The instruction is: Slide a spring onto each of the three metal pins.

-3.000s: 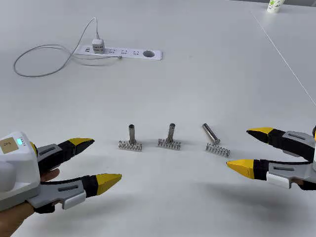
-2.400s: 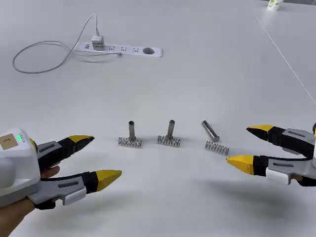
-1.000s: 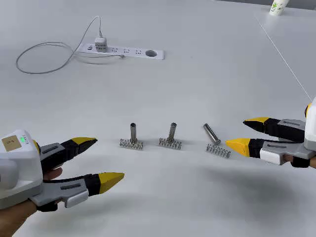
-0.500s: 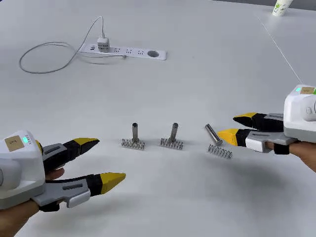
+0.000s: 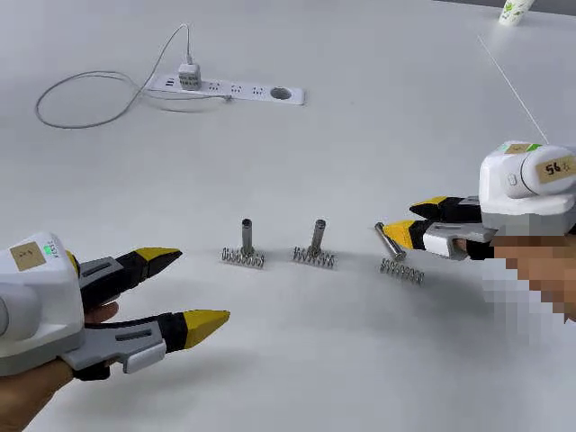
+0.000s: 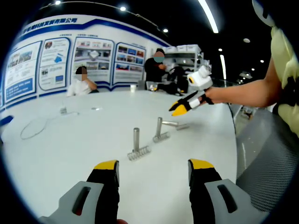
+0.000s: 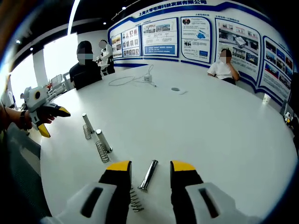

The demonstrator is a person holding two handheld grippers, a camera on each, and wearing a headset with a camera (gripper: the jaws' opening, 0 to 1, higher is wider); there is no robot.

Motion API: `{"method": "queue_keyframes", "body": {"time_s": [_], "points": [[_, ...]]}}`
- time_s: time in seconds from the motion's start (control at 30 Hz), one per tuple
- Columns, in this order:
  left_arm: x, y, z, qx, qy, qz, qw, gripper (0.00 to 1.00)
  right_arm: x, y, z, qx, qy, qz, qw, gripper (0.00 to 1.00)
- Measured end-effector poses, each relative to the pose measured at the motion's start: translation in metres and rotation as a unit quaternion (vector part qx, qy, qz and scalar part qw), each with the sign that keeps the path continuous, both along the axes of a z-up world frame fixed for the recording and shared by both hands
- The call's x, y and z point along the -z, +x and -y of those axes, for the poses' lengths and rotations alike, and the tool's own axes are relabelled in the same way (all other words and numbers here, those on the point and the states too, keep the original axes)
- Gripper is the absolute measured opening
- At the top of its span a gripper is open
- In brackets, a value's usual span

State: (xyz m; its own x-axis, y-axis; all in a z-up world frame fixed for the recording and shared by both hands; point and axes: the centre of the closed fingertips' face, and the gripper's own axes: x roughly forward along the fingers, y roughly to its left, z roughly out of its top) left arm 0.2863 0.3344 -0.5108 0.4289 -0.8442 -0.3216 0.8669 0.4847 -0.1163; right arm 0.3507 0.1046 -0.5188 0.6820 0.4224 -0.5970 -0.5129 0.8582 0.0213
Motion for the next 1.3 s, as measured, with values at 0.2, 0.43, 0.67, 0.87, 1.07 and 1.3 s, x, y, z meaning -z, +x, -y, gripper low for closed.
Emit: {"method": "queue_keyframes", "body": {"time_s": [0.2,0.43,0.67,0.87,1.07,1.3], "points": [[0.001,-0.001,0.001,0.001,-0.001,-0.002,1.0000,0.61,0.007,0.008,0.001,0.012,-0.008,-0.011,0.9998,0.33],[0.002,-0.001,0.002,0.003,-0.001,-0.003,1.0000,0.60,0.018,0.014,-0.004,0.025,-0.021,-0.032,0.9990,0.30],[0.003,-0.002,0.001,0.001,-0.002,-0.005,1.0000,0.60,0.031,0.017,-0.008,0.039,-0.043,-0.047,0.9972,0.26],[0.005,-0.001,-0.001,-0.001,-0.002,-0.008,1.0000,0.60,0.037,0.018,-0.009,0.050,-0.050,-0.060,0.9957,0.21],[0.006,-0.001,-0.001,-0.001,-0.003,-0.009,1.0000,0.59,0.039,0.019,-0.008,0.059,-0.052,-0.065,0.9947,0.19],[0.006,-0.001,0.000,0.000,-0.002,-0.010,0.9999,0.59,0.044,0.019,-0.006,0.069,-0.050,-0.079,0.9932,0.15]]}}
